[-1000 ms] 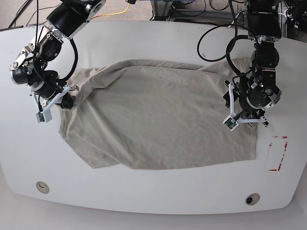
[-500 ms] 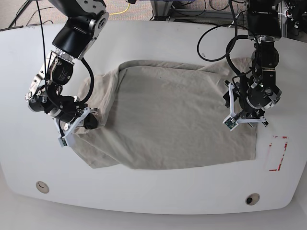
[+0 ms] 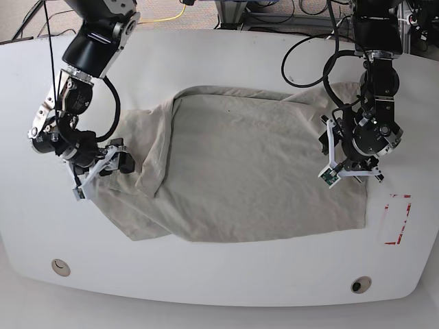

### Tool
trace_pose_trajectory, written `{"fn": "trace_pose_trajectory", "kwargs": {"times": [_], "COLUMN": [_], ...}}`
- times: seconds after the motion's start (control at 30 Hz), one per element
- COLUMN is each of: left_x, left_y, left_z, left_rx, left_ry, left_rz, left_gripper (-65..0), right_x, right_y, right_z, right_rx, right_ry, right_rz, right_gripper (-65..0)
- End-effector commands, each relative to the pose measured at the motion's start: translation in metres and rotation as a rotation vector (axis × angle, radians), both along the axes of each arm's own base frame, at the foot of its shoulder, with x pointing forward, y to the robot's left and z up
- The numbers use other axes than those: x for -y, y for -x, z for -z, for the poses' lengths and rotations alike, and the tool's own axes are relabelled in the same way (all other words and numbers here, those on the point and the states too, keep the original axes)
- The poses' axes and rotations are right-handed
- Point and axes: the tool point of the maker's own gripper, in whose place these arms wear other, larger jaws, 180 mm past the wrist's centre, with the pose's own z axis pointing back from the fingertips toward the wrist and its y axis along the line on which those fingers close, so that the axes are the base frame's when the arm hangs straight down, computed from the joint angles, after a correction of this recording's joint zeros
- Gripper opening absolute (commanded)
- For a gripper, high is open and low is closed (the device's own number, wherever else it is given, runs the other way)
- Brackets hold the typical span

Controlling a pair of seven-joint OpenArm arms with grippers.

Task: Layout the t-shirt on the table in an organized manner, then fold the t-shirt properly
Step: 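Drag the grasped corner with the right gripper across the shirt and back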

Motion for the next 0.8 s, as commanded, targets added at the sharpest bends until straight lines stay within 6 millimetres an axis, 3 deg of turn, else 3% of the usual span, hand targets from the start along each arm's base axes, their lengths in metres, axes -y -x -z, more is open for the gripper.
{"fn": "trace_pose_trajectory", "kwargs": {"times": [0.0,0.37,0.77], "left_x": [-0.002,0.009,0.013], "left_y": [-0.008,-0.008,-0.008], "left_z": [-0.014,-0.011,-0.01], "left_rx": [0.044,0.042,0.041], "left_ry": [-0.002,0.026,0.035], "left_rz": [0.001,0.004,0.005], "left_gripper": [-33.2,-33.2,-33.2], "right_x": [0.015,0.046,0.047], "right_y": [-0.003,0.018,0.014], "right_z": [-0.013,0.03,0.049], "right_rx": [0.047,-0.031,-0.06], "right_ry": [0.029,-0.003,-0.081], "right_rz": [0.008,0.047,0.087], "right_gripper": [-26.5,-26.5,-26.5]}}
